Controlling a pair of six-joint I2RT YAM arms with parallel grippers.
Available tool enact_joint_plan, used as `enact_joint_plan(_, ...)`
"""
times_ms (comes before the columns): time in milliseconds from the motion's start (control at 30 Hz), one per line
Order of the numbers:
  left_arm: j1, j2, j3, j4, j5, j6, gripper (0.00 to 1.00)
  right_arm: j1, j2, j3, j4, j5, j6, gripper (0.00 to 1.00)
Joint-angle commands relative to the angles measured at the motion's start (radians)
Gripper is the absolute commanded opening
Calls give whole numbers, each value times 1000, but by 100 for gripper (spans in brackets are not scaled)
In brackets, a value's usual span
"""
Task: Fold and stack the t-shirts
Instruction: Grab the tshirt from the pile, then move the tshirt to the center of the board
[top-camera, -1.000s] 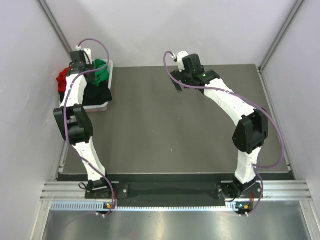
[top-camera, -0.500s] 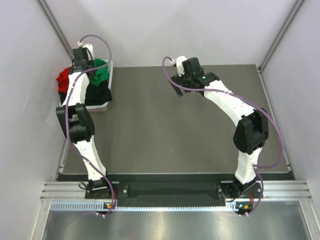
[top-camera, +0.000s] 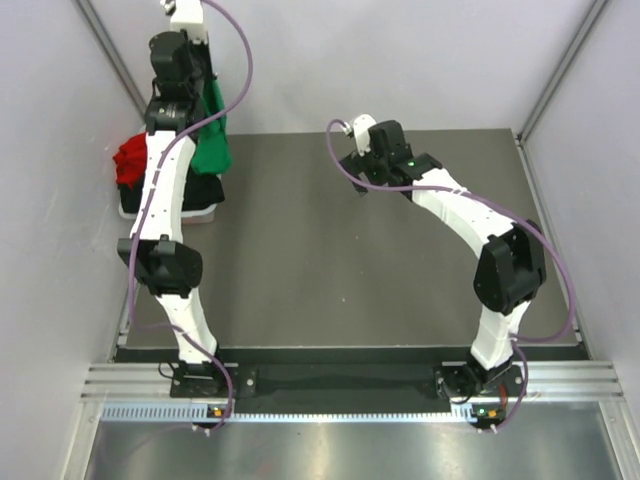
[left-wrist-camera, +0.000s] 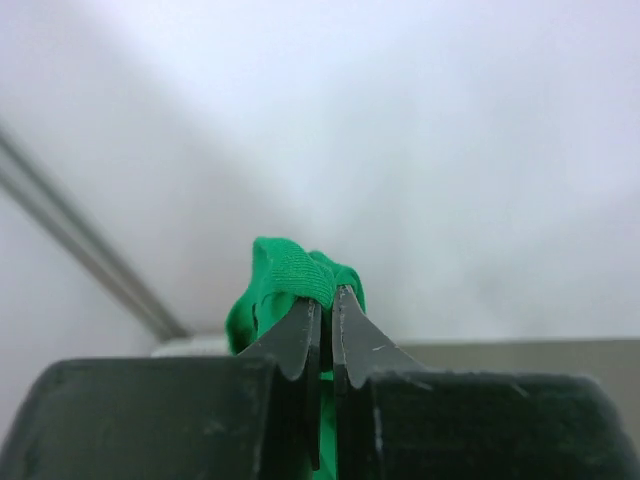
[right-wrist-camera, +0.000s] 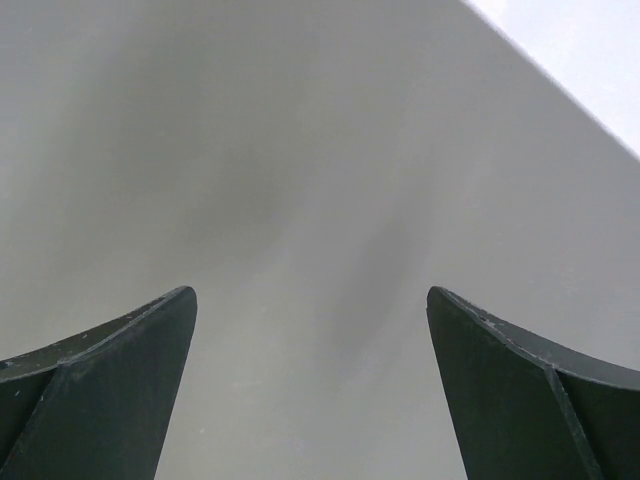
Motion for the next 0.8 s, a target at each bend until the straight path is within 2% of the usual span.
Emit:
enact_joint_plan(0, -90, -96, 74, 142, 82, 33, 0, -17, -100, -16, 118, 126, -10, 100)
enact_joint_plan(33, -141, -106, 72, 148, 90, 38, 0, -18, -106, -22, 148, 245, -21, 100)
enact_joint_plan(100, -191, -130, 80, 153, 117, 40, 0, -44, -112, -5, 190, 285, -56, 100)
enact_joint_plan(233, -326, -162, 80, 132, 120, 41, 0, -110, -128, 30, 182, 259, -61, 100)
enact_joint_plan(367, -380, -184, 48, 75, 125, 17, 0, -155, -154, 9, 181, 252, -65, 100)
enact_joint_plan(400, -381, -205, -10, 78, 125, 14, 0, -169, -167, -11, 184, 254, -65, 100)
enact_joint_plan(433, -386, -219, -53, 86, 123, 14, 23, -175, -175, -22, 184, 253, -65, 100)
enact_joint_plan(467, -386, -234, -105, 99, 114, 21, 32, -181, -181, -33, 185, 253, -67, 100)
enact_joint_plan(500, -387, -269, -229, 142, 81, 30, 42, -190, -195, -56, 188, 251, -65, 100)
enact_joint_plan(567, -386, -297, -358, 173, 53, 72, 68, -198, -210, -83, 187, 233, -68, 100)
enact_joint_plan(600, -386, -311, -459, 175, 22, 82, 71, -199, -224, -91, 184, 223, -82, 100)
enact_joint_plan(667, -380, -326, -552, 146, -28, 80, 77, -199, -252, -99, 143, 104, -117, 99)
enact_joint_plan(700, -375, -325, -621, 111, -45, 54, 77, -196, -263, -100, 112, 28, -186, 98)
enact_joint_plan(733, -346, -325, -641, -2, -17, 20, 77, -189, -272, -105, 81, -137, -232, 95)
enact_joint_plan(767, -328, -322, -662, -67, 20, -49, 77, -161, -280, -122, 16, -204, -284, 94)
